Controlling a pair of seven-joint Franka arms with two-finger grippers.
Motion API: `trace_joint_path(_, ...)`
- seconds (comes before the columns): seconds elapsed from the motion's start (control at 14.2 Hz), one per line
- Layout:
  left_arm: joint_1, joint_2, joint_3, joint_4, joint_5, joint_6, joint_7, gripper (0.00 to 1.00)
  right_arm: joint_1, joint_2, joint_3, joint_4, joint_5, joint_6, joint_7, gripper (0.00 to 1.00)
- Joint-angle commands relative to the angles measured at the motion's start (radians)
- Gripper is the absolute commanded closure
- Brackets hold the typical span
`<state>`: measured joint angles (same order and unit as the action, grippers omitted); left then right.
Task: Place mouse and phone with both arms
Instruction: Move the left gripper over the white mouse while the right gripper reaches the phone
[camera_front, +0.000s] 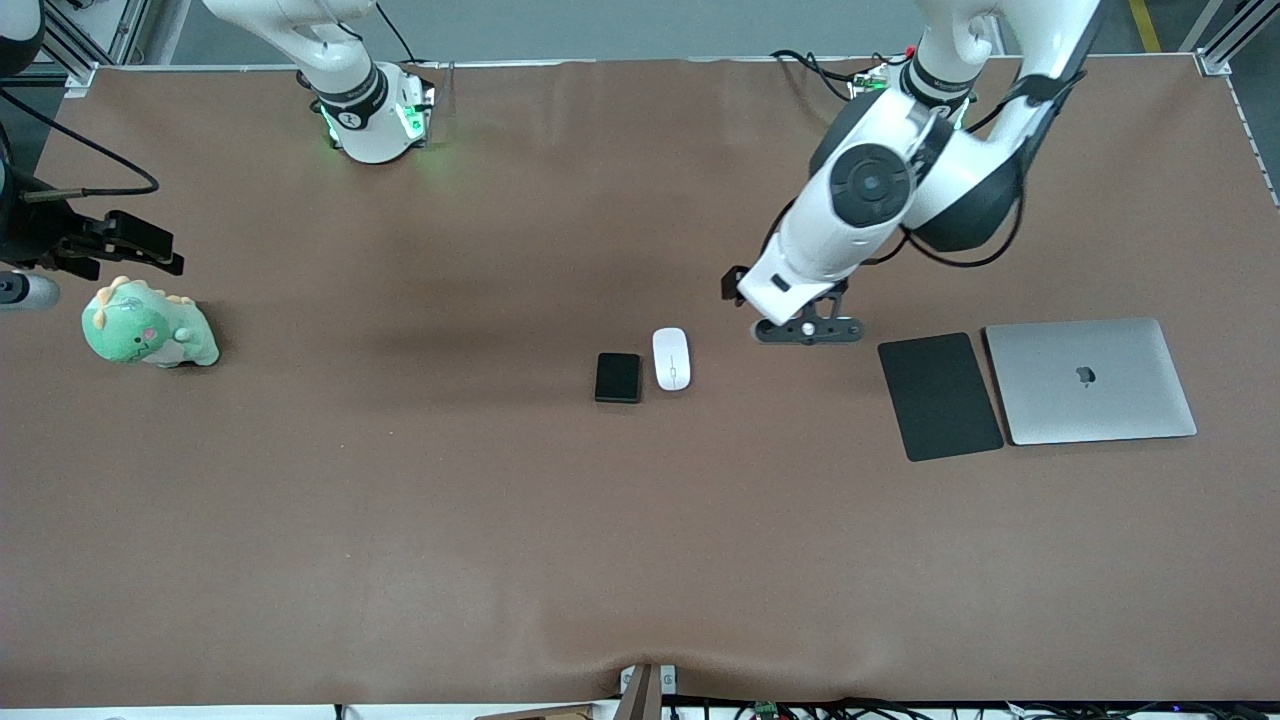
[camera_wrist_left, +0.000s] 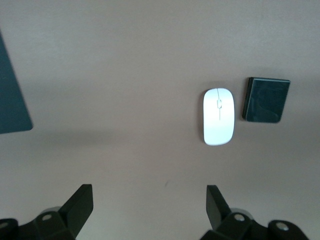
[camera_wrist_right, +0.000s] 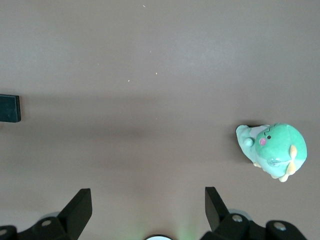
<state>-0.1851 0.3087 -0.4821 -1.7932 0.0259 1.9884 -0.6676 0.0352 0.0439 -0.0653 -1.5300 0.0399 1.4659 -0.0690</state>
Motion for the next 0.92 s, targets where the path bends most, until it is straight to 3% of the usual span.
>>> trace_joint_path(0.0, -0.052, 0.088, -0.003, 0.011, 0.078, 0.082, -0.119, 0.0, -0.003, -0.004, 0.002, -0.001, 0.014, 0.011, -0.022, 0.0)
trace_joint_path(0.42, -0.109, 0.24, 0.003, 0.011, 0.095, 0.274, -0.225, 0.0, -0.018, -0.009, -0.001, -0.018, 0.009, 0.013, -0.053, 0.0)
trace_joint_path(0.85, -0.131, 0.362, 0.007, 0.02, 0.241, 0.397, -0.368, 0.0, 0.026, 0.004, 0.004, -0.016, 0.018, 0.033, -0.045, 0.0)
